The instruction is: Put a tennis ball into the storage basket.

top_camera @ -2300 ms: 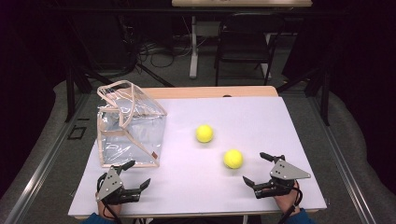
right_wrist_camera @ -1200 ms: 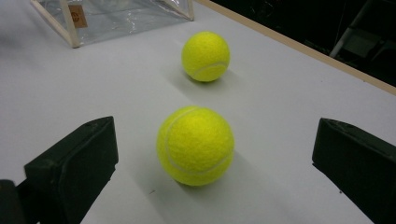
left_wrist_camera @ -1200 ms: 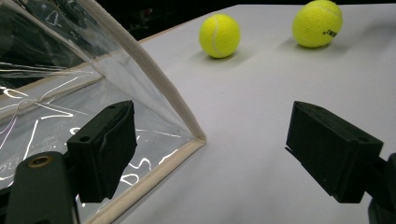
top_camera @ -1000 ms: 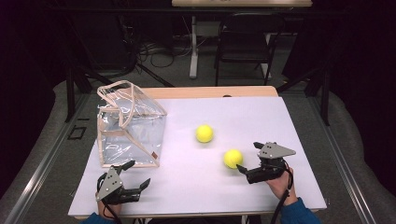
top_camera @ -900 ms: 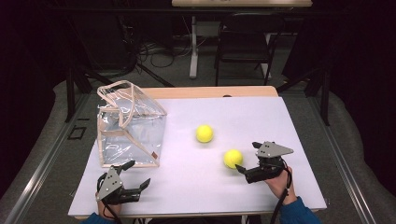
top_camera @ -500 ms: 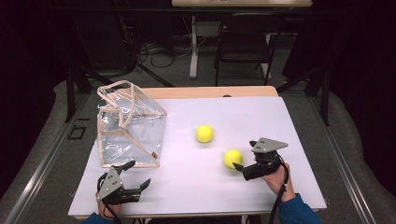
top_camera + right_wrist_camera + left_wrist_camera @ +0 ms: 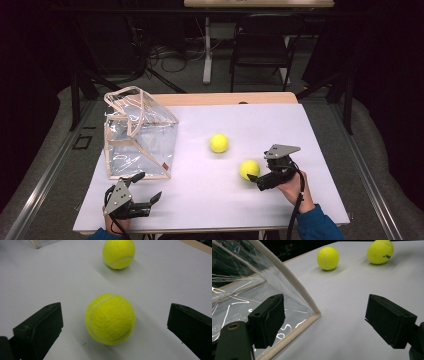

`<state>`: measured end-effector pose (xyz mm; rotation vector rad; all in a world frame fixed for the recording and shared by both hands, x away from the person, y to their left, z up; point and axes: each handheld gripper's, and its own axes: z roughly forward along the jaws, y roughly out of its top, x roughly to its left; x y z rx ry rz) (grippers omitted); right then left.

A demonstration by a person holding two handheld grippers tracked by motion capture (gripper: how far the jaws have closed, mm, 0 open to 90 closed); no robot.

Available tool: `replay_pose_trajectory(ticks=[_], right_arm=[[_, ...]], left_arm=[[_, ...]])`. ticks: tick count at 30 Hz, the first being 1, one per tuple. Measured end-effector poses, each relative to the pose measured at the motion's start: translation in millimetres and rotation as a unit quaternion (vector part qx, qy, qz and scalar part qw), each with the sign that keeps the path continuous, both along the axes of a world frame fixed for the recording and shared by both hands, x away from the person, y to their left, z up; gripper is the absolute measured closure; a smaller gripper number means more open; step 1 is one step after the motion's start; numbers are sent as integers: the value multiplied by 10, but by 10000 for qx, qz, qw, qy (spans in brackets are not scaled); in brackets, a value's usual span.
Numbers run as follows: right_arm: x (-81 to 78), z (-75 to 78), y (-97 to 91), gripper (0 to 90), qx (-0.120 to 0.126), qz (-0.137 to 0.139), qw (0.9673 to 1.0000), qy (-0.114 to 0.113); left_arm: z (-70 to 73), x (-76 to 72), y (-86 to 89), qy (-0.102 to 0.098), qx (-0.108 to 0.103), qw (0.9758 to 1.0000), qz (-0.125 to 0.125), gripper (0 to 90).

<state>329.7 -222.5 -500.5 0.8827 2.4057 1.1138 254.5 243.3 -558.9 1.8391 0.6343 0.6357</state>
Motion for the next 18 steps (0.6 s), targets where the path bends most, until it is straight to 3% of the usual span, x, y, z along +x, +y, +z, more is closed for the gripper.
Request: replay_pose_trajectory(ticks=[18], right_arm=[[148,-54,135,0,-243,57,9989,389]], left_arm=[[-3,5,0,3,4,10000,-5,161]])
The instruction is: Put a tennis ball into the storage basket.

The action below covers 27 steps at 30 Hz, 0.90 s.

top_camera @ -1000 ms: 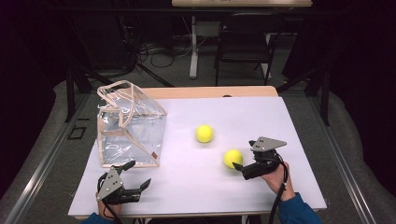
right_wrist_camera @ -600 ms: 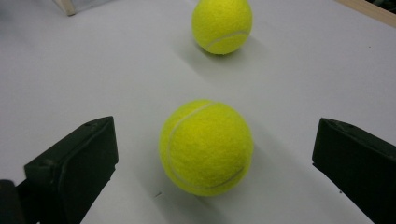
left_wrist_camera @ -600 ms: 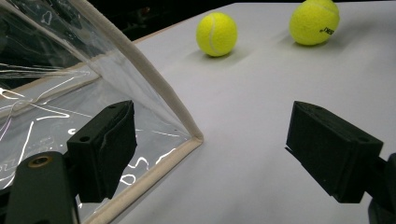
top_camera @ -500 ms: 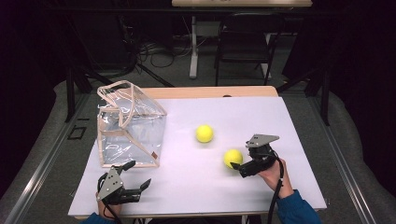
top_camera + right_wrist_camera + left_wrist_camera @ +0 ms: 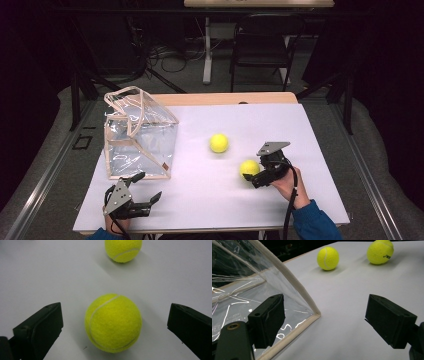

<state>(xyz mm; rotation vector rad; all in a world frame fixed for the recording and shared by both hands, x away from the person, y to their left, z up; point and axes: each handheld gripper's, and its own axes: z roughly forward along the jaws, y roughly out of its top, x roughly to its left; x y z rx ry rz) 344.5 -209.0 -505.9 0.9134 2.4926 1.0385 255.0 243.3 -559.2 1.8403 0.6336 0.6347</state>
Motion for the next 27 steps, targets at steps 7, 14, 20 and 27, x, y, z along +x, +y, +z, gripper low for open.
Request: replay_pose_trajectory(ticks=[7,14,20,27], right_arm=[[39,-44,56,0,-50,42,10000,58],[53,-90,78,0,-73,47,9999,127],[70,-136,86,0,-90,45,9998,187],[86,-178,95,0,-133,18,9996,248]], left_arm=[[2,-5,-1,0,-1,10000,0,161],[2,-6,-1,-3,4,10000,-7,161],[3,-7,-2,-4,4,10000,-14,161],[5,-9,-2,-16,7,10000,-27,161]])
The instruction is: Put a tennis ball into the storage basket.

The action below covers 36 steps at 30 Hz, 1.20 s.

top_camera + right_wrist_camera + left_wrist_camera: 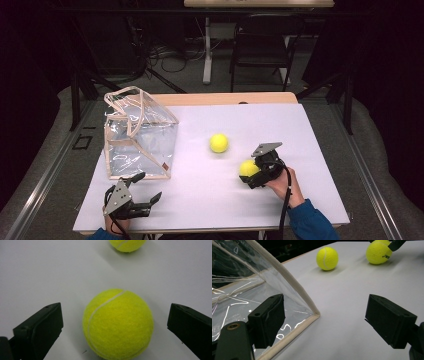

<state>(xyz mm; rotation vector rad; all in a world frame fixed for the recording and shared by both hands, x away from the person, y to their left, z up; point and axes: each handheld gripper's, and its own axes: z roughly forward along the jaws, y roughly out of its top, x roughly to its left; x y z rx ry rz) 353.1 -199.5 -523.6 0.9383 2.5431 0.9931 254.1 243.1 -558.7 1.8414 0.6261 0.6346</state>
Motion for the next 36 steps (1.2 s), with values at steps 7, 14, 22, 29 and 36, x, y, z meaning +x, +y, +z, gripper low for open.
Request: replay_pose_trajectory(ticks=[7,14,22,29,36], right_arm=[[12,-30,4,32,-90,-58,9999,60],[19,-66,23,142,-227,-90,9997,90],[39,-101,24,216,-307,-112,9993,172],[35,-116,29,254,-284,-25,9995,161],[9,-89,31,258,-232,11,9997,10]], left_arm=[[0,1,0,7,4,10000,1,160],[-1,2,-2,9,-2,10000,-1,161],[-2,5,-1,10,4,10000,-8,161],[-3,7,-2,6,12,10000,-1,160],[-4,11,0,10,2,10000,-2,161]])
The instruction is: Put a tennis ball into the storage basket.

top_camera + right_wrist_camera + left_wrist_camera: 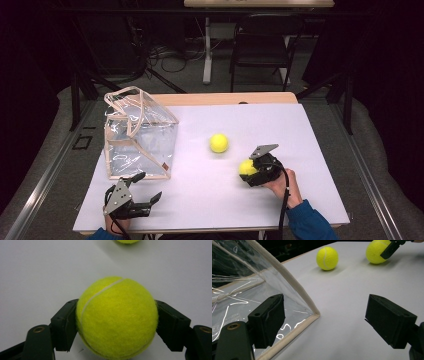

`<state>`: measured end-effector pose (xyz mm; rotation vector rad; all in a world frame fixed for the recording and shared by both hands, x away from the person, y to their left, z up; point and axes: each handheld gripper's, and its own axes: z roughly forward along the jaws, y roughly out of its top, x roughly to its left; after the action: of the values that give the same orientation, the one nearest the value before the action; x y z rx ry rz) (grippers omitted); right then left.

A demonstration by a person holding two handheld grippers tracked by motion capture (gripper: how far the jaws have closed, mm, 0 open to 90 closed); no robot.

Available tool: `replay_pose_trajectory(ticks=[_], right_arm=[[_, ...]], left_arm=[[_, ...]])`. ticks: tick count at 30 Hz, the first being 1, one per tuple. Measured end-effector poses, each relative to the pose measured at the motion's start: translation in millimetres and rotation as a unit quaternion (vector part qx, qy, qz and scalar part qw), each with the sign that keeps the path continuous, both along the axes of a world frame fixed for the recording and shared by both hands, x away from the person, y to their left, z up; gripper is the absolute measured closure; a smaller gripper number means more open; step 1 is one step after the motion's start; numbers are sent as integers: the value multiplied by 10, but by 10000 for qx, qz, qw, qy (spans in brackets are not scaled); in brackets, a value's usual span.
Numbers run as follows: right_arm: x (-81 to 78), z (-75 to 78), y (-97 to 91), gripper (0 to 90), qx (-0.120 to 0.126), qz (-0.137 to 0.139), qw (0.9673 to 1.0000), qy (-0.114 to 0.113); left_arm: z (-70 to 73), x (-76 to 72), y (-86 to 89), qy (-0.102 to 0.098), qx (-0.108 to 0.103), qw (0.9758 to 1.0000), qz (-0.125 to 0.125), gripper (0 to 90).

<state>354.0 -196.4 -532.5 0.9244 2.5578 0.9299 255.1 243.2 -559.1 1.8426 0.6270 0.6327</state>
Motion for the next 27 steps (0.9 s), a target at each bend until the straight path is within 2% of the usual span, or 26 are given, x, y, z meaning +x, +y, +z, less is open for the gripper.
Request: replay_pose_trajectory(ticks=[11,15,18,27], right_arm=[[-88,147,-32,259,359,-4,9987,-358],[-107,186,-34,260,436,-12,9980,-460],[-112,209,-39,260,568,-8,9970,-532],[-181,302,-47,261,746,-16,9943,-759]], left_arm=[[5,-15,-1,-28,-35,10000,-7,160],[-4,10,-4,17,-16,10000,-32,161],[-3,-3,0,15,-51,10000,-12,161],[1,-13,3,-13,-21,10000,-23,161]])
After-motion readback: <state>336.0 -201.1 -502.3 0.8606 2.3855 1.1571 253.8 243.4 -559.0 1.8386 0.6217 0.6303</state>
